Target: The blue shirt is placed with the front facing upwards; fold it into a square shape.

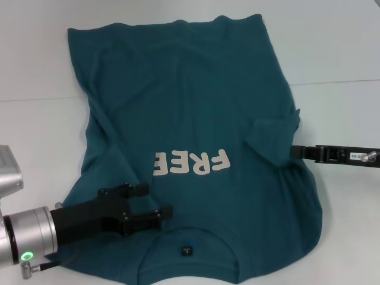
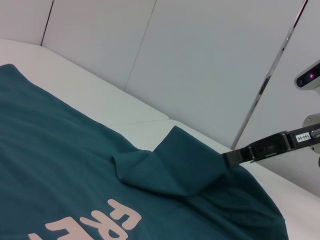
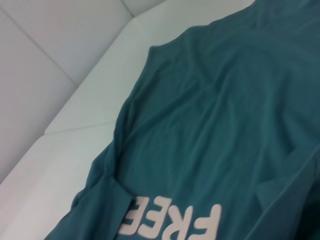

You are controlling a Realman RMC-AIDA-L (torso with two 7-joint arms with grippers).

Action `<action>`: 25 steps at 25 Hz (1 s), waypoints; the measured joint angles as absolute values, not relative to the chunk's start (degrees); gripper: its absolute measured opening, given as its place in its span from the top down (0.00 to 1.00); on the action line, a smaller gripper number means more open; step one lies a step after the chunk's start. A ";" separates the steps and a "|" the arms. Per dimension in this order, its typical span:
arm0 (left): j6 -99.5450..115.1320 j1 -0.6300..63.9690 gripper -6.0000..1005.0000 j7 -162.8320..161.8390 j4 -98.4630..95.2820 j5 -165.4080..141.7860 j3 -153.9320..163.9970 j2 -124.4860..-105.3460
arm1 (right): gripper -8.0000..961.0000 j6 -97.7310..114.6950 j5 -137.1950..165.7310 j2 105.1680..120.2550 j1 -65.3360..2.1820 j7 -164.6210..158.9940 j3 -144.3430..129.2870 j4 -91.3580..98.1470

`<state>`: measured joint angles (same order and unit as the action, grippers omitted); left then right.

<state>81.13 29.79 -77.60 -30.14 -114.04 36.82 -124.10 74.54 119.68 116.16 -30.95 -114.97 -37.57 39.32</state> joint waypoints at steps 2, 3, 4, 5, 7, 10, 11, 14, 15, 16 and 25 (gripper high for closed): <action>81.12 29.74 0.10 -77.60 -30.14 -113.92 36.82 -124.10 | 0.99 74.63 119.68 116.25 -31.05 -115.06 -38.18 39.33; 81.12 29.71 0.10 -77.60 -30.14 -113.88 36.82 -124.10 | 0.99 74.68 119.68 116.29 -31.09 -115.17 -38.72 39.33; 81.12 29.71 0.10 -77.60 -30.14 -113.88 36.82 -124.10 | 0.99 74.75 119.67 116.34 -31.15 -115.29 -39.22 39.29; 81.12 29.68 0.10 -77.60 -30.14 -113.85 36.83 -124.10 | 0.99 74.87 119.70 116.37 -31.21 -115.40 -39.73 39.15; 81.12 29.66 0.10 -77.60 -30.14 -113.81 36.83 -124.10 | 0.99 75.18 119.82 116.42 -31.32 -115.51 -40.72 38.86; 81.12 29.77 0.10 -77.60 -30.14 -113.81 36.83 -124.10 | 0.99 76.40 120.64 116.34 -31.28 -115.30 -41.81 38.79; 81.12 29.81 0.10 -77.60 -30.14 -113.81 36.82 -124.11 | 0.99 76.92 120.96 116.22 -31.25 -115.14 -41.97 38.79; 81.01 29.91 0.10 -77.63 -30.14 -113.81 36.82 -124.10 | 0.98 79.15 121.69 115.73 -31.13 -114.42 -42.03 38.85; 80.94 29.93 0.10 -77.64 -30.14 -113.80 36.83 -124.10 | 0.98 79.96 121.78 115.62 -31.02 -114.12 -41.95 38.96; 80.86 29.95 0.10 -77.64 -30.14 -113.81 36.83 -124.10 | 0.93 80.65 121.80 115.51 -30.89 -113.90 -41.79 39.10; 81.03 29.97 0.10 -77.72 -30.28 -113.81 36.65 -124.10 | 0.55 81.80 120.82 114.98 -30.06 -113.14 -38.68 39.29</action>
